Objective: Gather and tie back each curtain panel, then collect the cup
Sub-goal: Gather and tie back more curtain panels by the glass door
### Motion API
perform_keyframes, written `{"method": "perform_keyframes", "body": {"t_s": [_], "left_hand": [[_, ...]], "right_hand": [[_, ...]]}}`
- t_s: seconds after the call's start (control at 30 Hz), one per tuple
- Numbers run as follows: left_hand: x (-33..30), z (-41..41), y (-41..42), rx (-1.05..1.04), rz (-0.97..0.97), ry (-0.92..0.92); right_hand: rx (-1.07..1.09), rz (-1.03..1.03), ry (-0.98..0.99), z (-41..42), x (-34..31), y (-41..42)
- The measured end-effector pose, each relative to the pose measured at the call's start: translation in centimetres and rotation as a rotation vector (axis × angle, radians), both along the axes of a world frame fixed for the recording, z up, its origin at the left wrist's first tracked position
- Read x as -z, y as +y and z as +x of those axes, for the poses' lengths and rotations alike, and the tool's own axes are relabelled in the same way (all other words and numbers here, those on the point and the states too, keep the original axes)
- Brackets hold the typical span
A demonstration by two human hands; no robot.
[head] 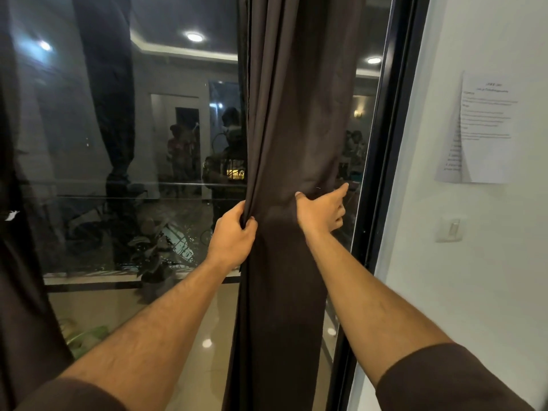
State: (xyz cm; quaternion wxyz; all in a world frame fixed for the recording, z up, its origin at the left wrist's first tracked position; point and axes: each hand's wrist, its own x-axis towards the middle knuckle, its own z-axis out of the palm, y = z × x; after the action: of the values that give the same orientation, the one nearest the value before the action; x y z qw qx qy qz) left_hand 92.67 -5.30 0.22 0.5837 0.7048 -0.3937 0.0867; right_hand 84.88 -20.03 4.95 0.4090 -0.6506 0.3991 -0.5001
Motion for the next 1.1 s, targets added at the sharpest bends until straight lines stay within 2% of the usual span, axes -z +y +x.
{"method": "perform_keyframes", "body": {"t_s": [0.17, 0.23, 0.3, 0.37, 0.43, 0.5, 0.57, 0.63, 0.8, 0.97, 1.1], "left_hand": [[0.0, -0.6, -0.5, 0.012, -0.005, 0.013], [0.0, -0.8, -1.1, 0.026, -0.015, 0.013], [0.1, -1.1, -1.9, 0.006, 0.021, -0.023], [0.2, -1.7, -2.5, 0.060, 0.051, -0.040], [0.4, -2.2, -2.6, 0.197, 0.057, 0.014], [0.5, -2.2, -2.0, 0.294, -0.016, 0.194], [0.5, -1.8, -1.3, 0.336, -0.128, 0.415], [0.6, -1.5, -0.7, 0.328, -0.169, 0.489], [1.5, -1.1, -0.3, 0.283, -0.117, 0.433], [1.0, -1.2, -0.3, 0.141, -0.018, 0.308], [0.3, -1.5, 0.0, 0.093, 0.055, 0.189]], "right_hand": [[-0.329, -0.054, -0.149, -0.4, 0.8, 1.0], [-0.458, -0.114, -0.158, -0.8, 1.3, 2.3], [-0.640, -0.078, -0.170, -1.2, 1.5, 3.8], [-0.721, -0.109, -0.138, -1.4, 1.4, 4.7], [-0.659, -0.193, -0.088, -1.3, 1.2, 4.8], [-0.595, -0.194, -0.077, -1.4, 0.5, 4.4], [-0.604, -0.158, -0.058, -1.8, 0.3, 3.7], [-0.626, -0.172, -0.014, -2.2, 0.6, 3.2], [-0.657, -0.221, 0.036, -2.5, 2.2, 2.4], [-0.719, -0.247, 0.029, -2.9, 3.3, 2.8], [-0.628, -0.304, 0.071, -2.5, 3.0, 2.7]]}}
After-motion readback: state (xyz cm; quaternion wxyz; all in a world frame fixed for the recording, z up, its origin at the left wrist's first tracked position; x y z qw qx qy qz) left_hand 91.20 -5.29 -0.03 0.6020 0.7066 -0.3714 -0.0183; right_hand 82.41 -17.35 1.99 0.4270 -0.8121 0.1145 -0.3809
